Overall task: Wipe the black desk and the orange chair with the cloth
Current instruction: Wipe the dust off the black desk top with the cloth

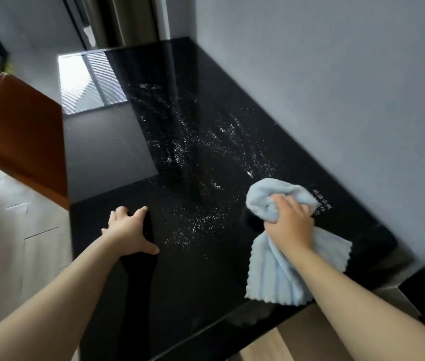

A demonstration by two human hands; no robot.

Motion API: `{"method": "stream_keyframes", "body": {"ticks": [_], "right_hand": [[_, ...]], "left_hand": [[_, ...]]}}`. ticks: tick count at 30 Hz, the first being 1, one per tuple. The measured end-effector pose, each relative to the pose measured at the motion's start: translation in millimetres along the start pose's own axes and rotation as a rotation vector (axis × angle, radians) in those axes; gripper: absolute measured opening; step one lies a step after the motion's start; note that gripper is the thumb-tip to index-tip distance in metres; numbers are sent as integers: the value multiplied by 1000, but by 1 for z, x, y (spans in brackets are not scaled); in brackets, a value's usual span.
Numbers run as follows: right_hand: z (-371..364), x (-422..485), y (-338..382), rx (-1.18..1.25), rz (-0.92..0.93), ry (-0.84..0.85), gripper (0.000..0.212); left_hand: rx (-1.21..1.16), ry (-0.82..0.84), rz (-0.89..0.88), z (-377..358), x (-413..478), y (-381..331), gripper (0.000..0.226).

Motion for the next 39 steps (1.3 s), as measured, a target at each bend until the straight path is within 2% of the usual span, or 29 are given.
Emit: {"method": "stream_keyframes", "body": {"ticks": [2,4,6,8,10,11,13,15,17,19,21,23,26,28,30,31,33,35,36,37,39], "right_hand": [[-13,-6,32,192,183,115,24],[21,17,28,266,191,-46,27],[62,47,-17,134,-6,-257,38],[76,63,-72,-11,-313,-215,54],[65,63,-95,-96,-462,-126,62],[57,63,-92,-148,-447,-117,60],[39,74,-67,-199,-294,-82,46],[29,89,-35,-74,-65,-35,28],[42,101,-24,70,52,-111,23],[65,117,-49,48,-80,-232,38],[60,126,-79,-83,-307,-128,50],[42,131,-78,-188,-307,-9,51],[5,117,-25,-47,-43,14,35],[-28,86,22,94,170,91,28],[-45,56,57,272,333,162,34],[-39,52,60,346,356,129,38],[-6,64,31,316,270,-89,43],[31,78,-22,77,-14,-286,45],[39,77,-41,-27,-145,-298,47],[36,74,-46,-96,-194,-263,47],[16,62,-22,-128,-99,-175,49]], "left_hand": [[-13,3,2,0,-1,-1,116],[-29,2,4,0,-2,-1,115],[-39,-2,6,0,-3,-1,115],[-49,-6,12,1,-3,-1,115],[-63,-8,20,1,-3,0,115],[-68,-8,25,1,-3,1,115],[-83,-12,31,1,-2,2,115],[-100,-10,33,1,-2,2,115],[-109,-12,31,0,-2,3,115],[-112,-12,29,0,-2,4,115],[-117,-9,27,-1,-2,5,114],[-125,-16,28,-1,-1,5,114],[-128,-36,28,0,0,5,115],[-130,-42,23,0,1,5,116],[-128,-42,19,0,1,5,116],[-129,-43,17,-1,1,5,116],[-137,-45,12,-2,1,6,116],[-147,-39,11,-3,1,7,116],[-146,-34,13,-3,1,7,116],[-144,-32,16,-3,1,6,116],[-148,-36,23,-2,1,6,115]]}}
Point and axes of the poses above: each hand's wrist, its own x-axis towards the middle knuckle, its own z-axis out of the back of the hand, y = z × x, the point moved 10 cm from there along x, towards the middle knuckle, and after that the axes turned 14 degrees about x, right-handed, at the moved point
